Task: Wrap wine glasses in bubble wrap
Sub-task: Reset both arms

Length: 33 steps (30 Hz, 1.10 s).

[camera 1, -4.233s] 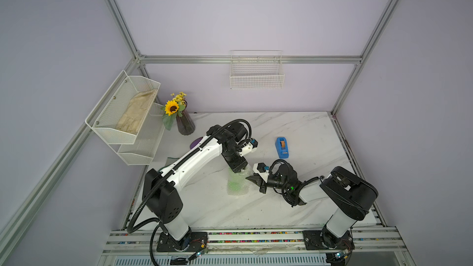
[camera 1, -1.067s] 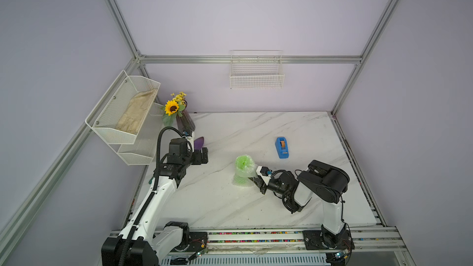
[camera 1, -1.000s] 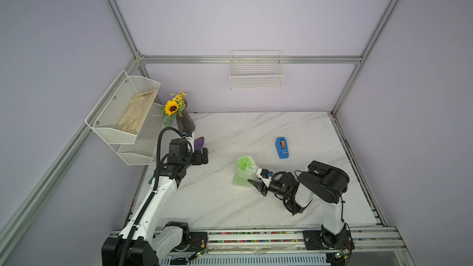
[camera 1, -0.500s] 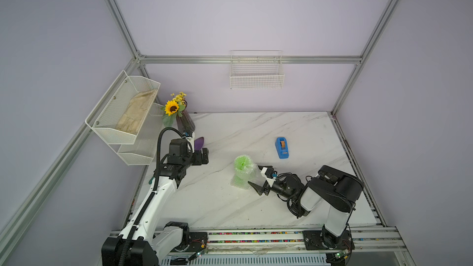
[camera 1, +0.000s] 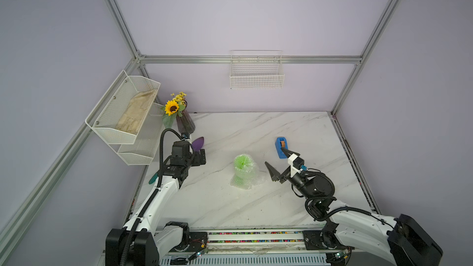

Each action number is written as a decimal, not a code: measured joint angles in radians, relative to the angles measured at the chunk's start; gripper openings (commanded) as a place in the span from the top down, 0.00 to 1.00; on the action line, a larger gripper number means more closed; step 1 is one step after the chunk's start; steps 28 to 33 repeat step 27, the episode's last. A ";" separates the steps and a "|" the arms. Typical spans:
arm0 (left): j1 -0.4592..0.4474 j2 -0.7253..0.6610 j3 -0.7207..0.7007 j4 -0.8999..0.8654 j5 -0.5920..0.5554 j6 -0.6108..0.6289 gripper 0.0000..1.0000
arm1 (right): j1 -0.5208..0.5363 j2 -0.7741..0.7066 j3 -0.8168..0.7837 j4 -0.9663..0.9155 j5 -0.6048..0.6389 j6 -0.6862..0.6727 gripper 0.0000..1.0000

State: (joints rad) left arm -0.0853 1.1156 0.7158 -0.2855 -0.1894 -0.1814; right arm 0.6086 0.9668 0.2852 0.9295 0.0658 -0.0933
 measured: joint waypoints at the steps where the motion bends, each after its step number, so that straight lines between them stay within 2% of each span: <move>1: 0.000 0.012 -0.031 0.040 -0.044 0.006 0.00 | -0.084 -0.006 0.021 -0.029 0.039 0.013 0.03; 4: 0.000 0.061 -0.143 0.201 -0.143 0.038 0.00 | -0.346 0.106 0.044 -0.031 0.096 0.053 0.03; 6: 0.000 0.108 -0.218 0.341 -0.185 0.061 0.00 | -0.450 0.243 0.039 0.019 0.119 0.055 0.03; 9: 0.001 0.206 -0.306 0.569 -0.213 0.117 0.00 | -0.526 0.508 0.027 0.135 0.119 0.067 0.03; 14: 0.062 0.322 -0.348 0.920 -0.115 0.146 0.00 | -0.571 0.808 0.040 0.334 0.057 0.098 0.03; 17: 0.084 0.445 -0.353 1.098 -0.061 0.156 0.00 | -0.575 0.828 0.068 0.324 0.027 0.105 0.03; 20: 0.085 0.459 -0.344 1.049 -0.019 0.166 0.00 | -0.574 0.822 0.144 0.305 0.019 0.108 0.03; 22: 0.085 0.461 -0.348 1.098 -0.003 0.170 0.00 | -0.574 0.818 0.172 0.305 0.017 0.109 0.03; 33: 0.085 0.461 -0.348 1.143 0.022 0.177 0.00 | -0.574 0.815 0.172 0.296 -0.019 0.106 0.03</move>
